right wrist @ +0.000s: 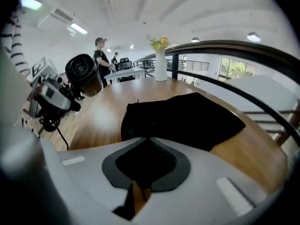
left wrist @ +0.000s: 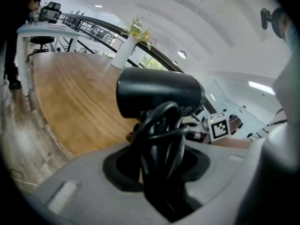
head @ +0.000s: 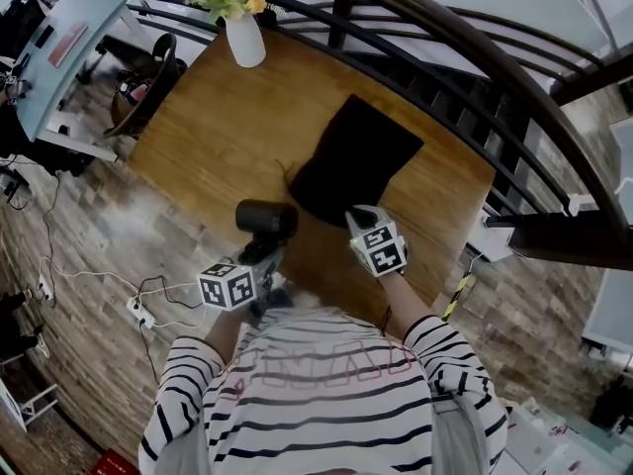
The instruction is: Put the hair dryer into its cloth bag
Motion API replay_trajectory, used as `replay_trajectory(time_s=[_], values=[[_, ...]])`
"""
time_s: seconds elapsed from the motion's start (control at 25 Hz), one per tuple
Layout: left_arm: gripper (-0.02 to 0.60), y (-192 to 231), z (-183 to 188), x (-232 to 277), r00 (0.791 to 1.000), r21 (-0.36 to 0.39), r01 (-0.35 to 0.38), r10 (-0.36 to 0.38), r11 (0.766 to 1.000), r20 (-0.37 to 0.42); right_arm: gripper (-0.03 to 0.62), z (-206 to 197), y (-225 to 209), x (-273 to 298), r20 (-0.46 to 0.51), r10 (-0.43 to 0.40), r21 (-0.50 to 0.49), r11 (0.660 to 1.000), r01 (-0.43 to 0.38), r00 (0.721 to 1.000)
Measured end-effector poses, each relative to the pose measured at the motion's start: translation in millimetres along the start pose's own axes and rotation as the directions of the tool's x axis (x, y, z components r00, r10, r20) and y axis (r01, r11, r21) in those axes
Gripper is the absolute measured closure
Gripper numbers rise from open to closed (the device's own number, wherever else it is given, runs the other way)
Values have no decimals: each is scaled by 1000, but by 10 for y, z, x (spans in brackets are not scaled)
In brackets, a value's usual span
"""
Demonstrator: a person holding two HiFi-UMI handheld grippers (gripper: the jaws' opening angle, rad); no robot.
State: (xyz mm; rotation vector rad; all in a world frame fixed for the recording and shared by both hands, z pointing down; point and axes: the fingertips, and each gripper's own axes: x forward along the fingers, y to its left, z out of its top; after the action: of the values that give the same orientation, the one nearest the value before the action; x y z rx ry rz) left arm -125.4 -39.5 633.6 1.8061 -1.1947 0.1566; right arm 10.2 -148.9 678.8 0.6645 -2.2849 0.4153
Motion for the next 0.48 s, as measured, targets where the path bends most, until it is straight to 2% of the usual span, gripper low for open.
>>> replay_trajectory(time_s=[0.2,0.36,0.48], values=[[420,25,-68,52,999,30,-15,16,999,-34,582,207,209,-49,75,72,204,975,-86,995],[420,64,-133,112,998,41,-24,26,999,-65,582,346,308,-95,128,95,270,954,-127,987],[420,97,-182,154,994,78,-36,44,996,-103,582,407,365,-124,156,108,298,943,-151,982]])
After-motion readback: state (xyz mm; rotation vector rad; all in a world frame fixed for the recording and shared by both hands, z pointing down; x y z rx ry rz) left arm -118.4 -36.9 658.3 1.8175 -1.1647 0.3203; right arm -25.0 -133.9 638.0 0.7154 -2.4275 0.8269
